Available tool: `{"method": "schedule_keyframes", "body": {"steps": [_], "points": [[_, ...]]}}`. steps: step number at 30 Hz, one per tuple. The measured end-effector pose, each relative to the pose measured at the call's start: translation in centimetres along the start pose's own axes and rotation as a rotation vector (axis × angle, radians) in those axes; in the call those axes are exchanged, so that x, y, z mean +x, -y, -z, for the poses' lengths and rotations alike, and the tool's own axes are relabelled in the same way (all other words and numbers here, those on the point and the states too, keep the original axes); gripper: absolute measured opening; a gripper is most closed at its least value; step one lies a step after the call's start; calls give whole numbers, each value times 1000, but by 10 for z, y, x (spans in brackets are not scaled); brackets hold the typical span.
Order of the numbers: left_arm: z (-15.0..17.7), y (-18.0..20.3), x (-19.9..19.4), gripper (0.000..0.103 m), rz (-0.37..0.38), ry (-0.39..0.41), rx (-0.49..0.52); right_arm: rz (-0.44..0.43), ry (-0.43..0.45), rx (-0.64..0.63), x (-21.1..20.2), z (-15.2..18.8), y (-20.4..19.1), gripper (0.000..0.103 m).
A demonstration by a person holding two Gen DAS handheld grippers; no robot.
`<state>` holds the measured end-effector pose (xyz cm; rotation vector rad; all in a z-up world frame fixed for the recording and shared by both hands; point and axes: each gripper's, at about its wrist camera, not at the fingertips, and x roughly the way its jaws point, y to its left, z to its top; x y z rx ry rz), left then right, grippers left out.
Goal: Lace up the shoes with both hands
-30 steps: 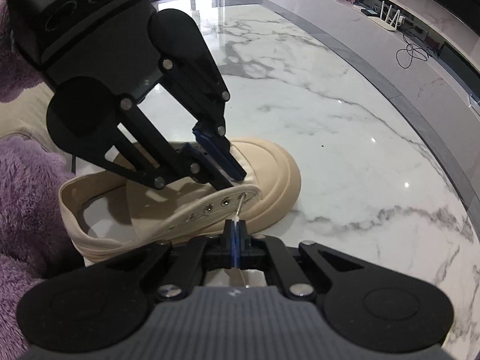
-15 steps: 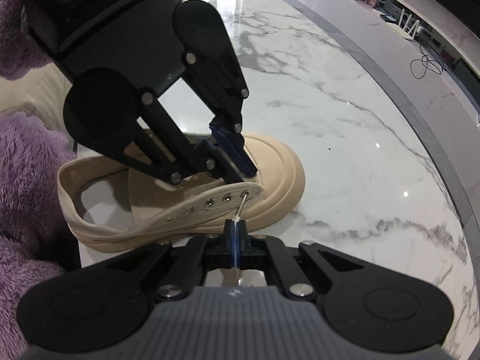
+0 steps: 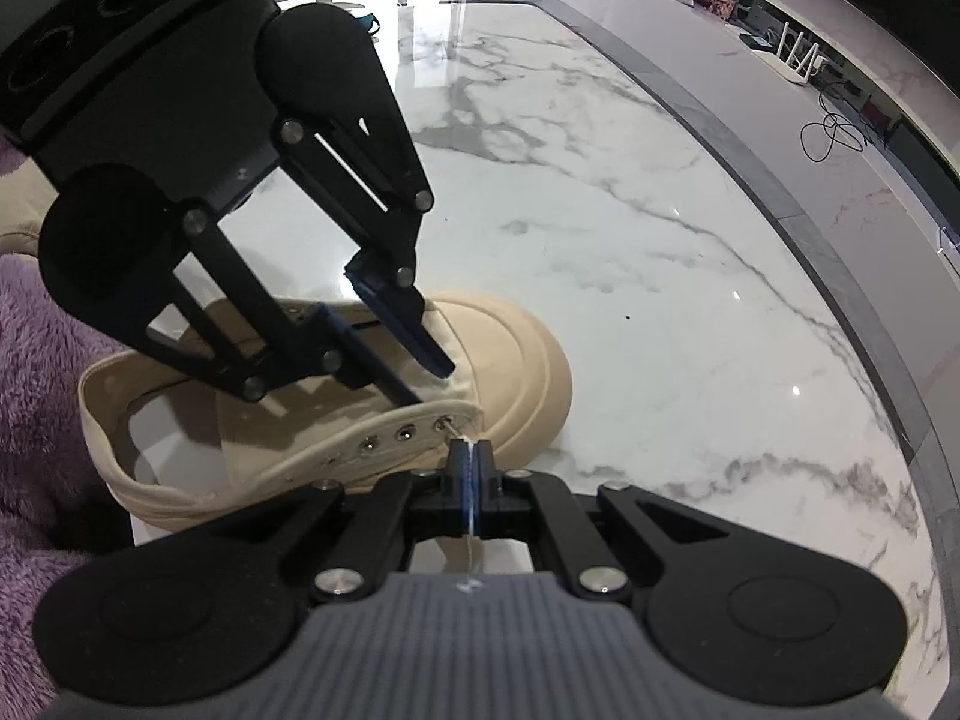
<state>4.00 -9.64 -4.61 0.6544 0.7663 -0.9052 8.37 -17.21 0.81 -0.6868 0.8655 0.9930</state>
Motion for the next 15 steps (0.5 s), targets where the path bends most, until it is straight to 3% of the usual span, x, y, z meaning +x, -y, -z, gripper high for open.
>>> {"method": "schedule_keyframes", "body": {"steps": [6, 10, 15], "points": [[-2, 1, 6, 17, -8, -12, -3, -3, 13, 6, 2, -2, -2, 1], [-2, -2, 4, 1, 20, 2, -25, 1, 13, 18, 4, -6, -1, 1], [-2, -9, -1, 1, 21, -2, -46, 28, 24, 36, -4, -11, -1, 6]]}}
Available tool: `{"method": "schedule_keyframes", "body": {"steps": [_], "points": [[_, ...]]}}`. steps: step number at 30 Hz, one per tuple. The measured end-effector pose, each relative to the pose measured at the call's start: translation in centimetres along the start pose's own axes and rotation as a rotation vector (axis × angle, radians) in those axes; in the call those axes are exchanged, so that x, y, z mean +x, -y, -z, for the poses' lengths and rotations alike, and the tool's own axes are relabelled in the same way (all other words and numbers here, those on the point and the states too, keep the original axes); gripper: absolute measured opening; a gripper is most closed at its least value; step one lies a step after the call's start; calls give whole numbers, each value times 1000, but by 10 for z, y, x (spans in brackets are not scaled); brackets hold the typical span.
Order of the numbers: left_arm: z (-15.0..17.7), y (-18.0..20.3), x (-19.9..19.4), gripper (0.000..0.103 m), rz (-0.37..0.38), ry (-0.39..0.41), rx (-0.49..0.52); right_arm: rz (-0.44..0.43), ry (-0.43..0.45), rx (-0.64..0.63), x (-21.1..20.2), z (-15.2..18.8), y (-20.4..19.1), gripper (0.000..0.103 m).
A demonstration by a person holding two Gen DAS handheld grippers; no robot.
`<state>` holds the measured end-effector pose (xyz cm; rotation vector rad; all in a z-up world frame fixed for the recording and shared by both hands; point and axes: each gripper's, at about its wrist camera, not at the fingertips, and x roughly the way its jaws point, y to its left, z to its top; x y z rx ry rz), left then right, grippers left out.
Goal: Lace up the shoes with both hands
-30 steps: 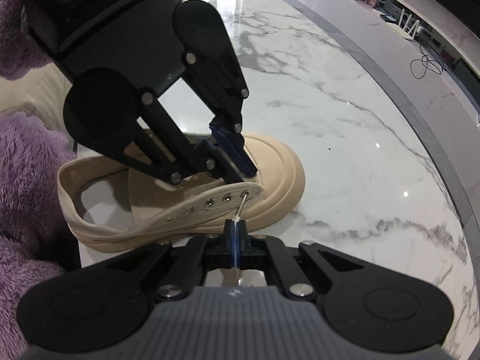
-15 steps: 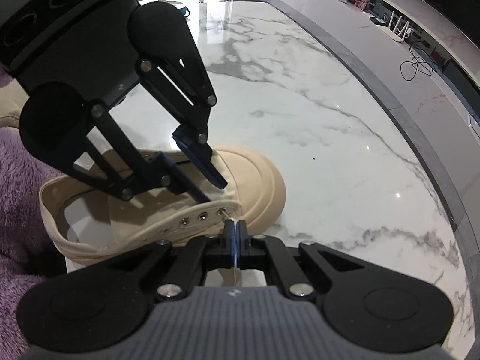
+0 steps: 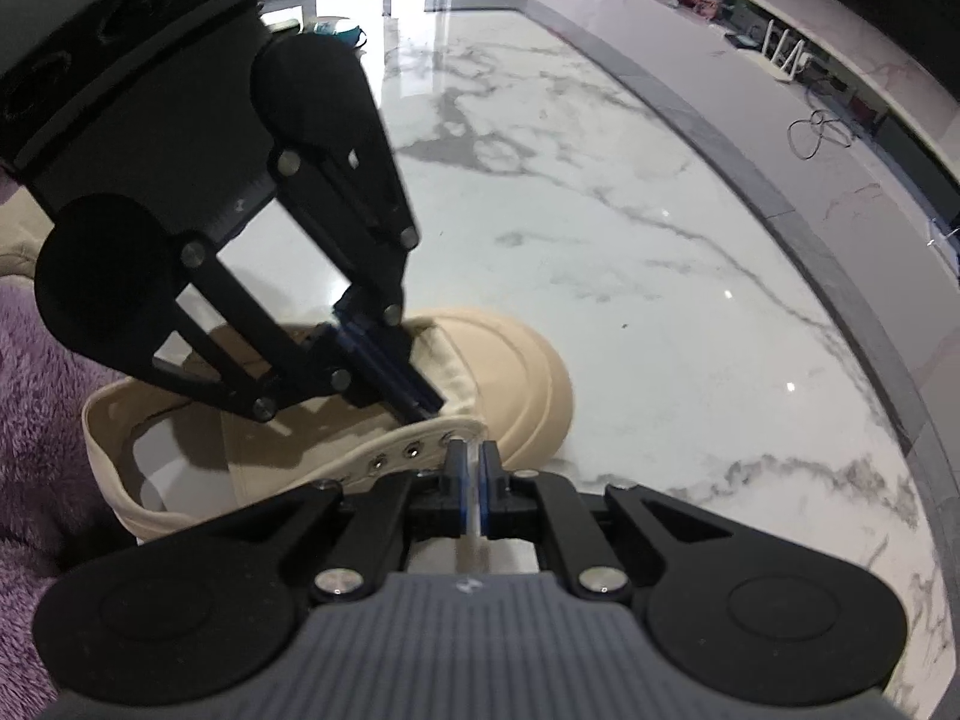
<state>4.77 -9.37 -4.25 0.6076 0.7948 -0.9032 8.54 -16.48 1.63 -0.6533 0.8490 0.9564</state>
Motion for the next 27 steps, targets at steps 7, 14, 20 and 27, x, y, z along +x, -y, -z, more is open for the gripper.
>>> {"method": "schedule_keyframes", "body": {"steps": [7, 14, 20, 27], "points": [[6, -9, -22, 1, -17, 25, -30, -31, 58, 1, -12, -16, -6, 29], [14, -20, -37, 1, -15, 34, -64, -32, 14, -93, 5, -27, -25, 22], [16, -23, -38, 2, -53, 31, -97, -31, 16, -83, 12, -31, -27, 3], [7, -24, -52, 27, -12, 53, -159, 9, -53, -62, 22, -32, -22, 2]]}}
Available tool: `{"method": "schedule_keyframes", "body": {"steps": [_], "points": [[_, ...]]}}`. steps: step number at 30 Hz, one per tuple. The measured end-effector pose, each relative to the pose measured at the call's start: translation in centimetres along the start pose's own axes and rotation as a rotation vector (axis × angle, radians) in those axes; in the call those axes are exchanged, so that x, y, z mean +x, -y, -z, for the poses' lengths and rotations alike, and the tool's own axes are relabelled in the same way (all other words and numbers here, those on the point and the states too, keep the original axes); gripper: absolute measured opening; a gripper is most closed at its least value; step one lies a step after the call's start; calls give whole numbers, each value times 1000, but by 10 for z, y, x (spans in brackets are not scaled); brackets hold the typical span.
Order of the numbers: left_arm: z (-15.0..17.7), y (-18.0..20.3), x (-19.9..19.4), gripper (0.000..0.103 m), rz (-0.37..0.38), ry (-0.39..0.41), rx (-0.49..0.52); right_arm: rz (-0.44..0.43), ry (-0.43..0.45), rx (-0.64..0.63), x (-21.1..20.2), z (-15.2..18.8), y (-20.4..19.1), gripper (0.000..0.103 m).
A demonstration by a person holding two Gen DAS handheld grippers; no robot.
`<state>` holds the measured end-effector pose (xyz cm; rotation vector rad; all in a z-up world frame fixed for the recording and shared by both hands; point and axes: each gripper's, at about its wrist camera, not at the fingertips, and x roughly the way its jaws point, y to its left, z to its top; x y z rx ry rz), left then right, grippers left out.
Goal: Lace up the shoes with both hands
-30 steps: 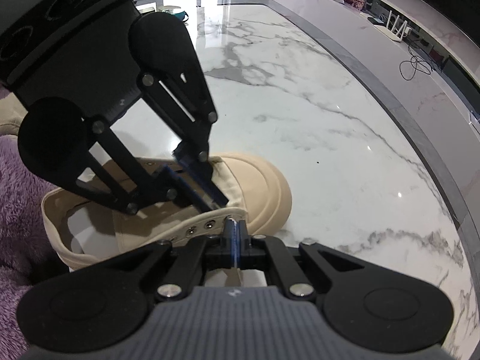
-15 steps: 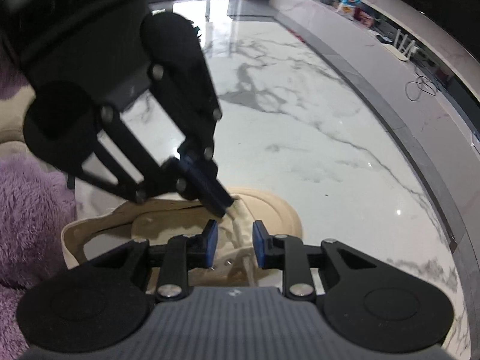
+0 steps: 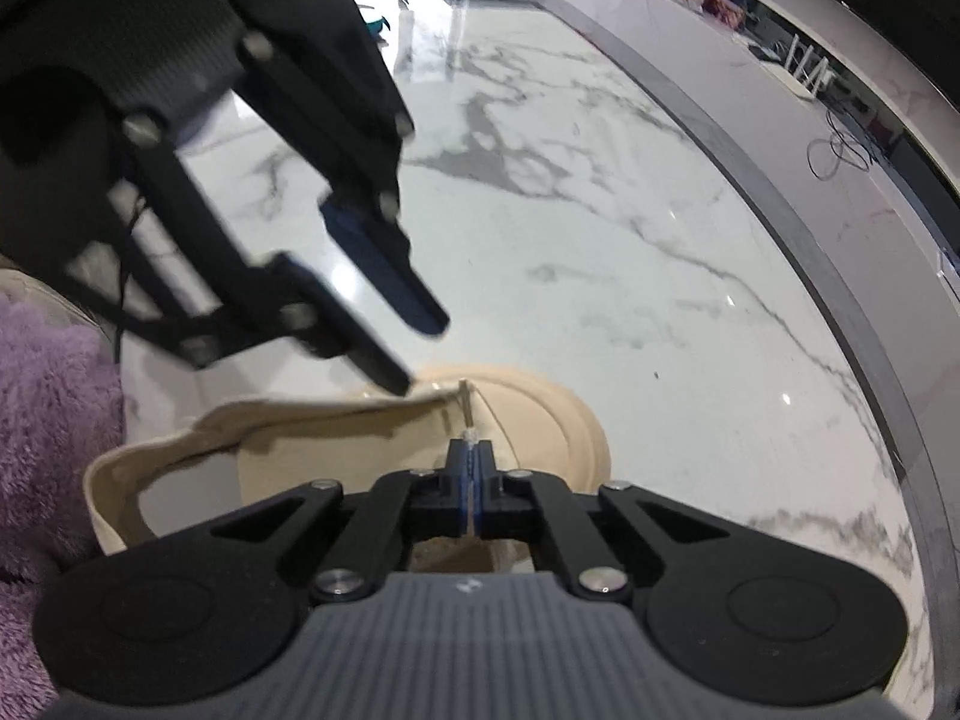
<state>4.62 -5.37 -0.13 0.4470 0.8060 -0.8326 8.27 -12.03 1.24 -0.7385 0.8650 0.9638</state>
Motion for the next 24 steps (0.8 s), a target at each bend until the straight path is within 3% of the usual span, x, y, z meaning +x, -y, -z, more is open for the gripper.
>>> {"method": "schedule_keyframes", "body": {"steps": [3, 7, 14, 24], "points": [[-1, 8, -1, 41, 11, -5, -3, 7, -16, -2, 5, -2, -1, 2], [5, 13, 4, 43, -11, -49, -15, 13, -26, -4, 9, -5, -1, 2], [12, 1, 7, 14, 19, -98, -75, 9, -39, -18, 10, -5, -5, 2], [19, -5, -1, 9, 8, -116, -98, 20, -77, -26, 21, -11, -8, 2]]}}
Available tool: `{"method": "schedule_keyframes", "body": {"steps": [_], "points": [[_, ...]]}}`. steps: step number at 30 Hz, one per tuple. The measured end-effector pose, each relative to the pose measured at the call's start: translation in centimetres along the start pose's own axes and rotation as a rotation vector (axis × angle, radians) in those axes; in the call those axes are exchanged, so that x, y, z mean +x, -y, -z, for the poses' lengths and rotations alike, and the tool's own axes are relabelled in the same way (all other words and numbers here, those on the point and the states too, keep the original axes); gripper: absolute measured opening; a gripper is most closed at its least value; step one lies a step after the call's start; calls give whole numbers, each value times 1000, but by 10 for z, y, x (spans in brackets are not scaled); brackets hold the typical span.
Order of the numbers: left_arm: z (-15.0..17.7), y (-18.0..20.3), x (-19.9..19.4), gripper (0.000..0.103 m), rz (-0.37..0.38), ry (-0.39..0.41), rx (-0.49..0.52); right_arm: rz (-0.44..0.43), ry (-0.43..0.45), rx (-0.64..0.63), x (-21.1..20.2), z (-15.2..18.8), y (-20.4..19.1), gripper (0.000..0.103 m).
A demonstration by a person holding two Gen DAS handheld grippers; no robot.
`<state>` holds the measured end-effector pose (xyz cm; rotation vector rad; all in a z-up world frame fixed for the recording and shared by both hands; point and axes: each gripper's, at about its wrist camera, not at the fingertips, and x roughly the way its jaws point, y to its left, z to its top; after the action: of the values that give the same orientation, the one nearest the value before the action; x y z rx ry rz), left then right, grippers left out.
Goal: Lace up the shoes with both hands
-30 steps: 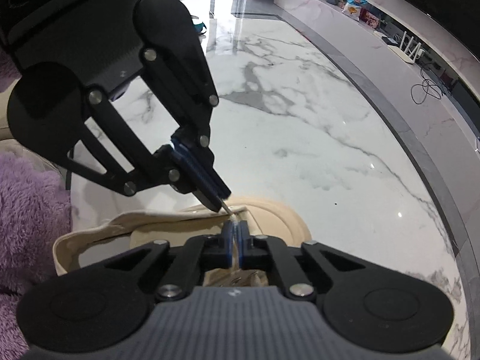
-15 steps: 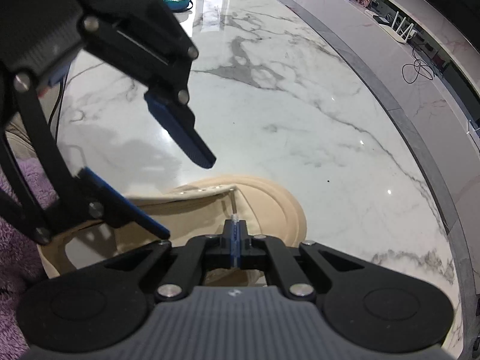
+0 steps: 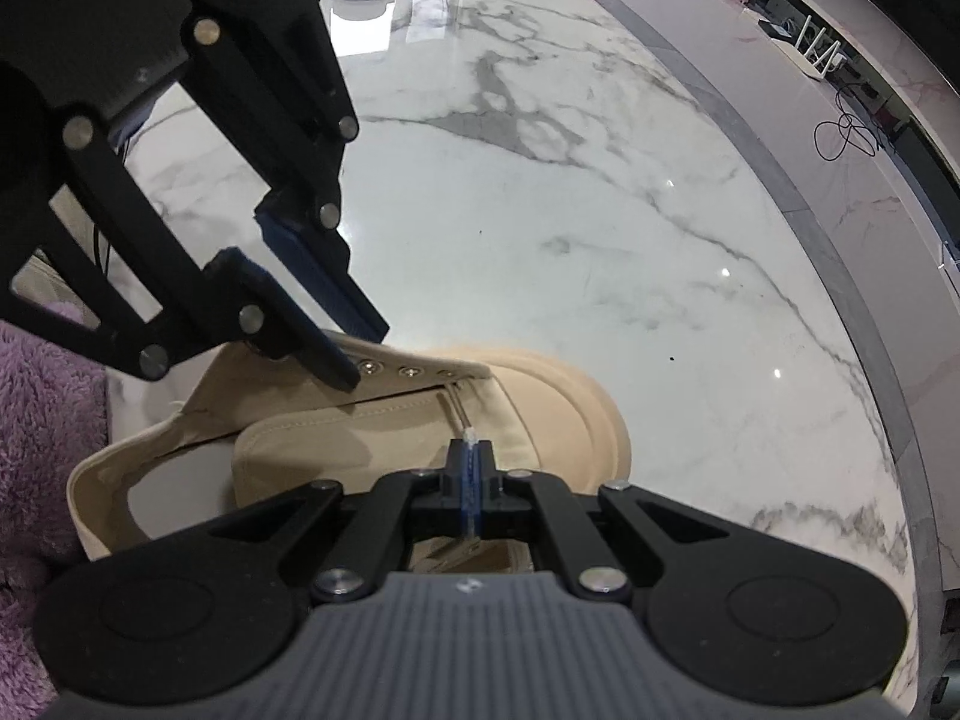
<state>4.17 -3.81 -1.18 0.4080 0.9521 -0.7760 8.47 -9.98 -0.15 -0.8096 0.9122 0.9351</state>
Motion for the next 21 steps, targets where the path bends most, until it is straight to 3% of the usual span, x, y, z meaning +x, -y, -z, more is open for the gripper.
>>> {"method": "schedule_keyframes", "body": {"steps": [21], "points": [[4, 4, 0, 9, 1, -2, 10, -4, 30, 47, -12, 0, 0, 2]]}}
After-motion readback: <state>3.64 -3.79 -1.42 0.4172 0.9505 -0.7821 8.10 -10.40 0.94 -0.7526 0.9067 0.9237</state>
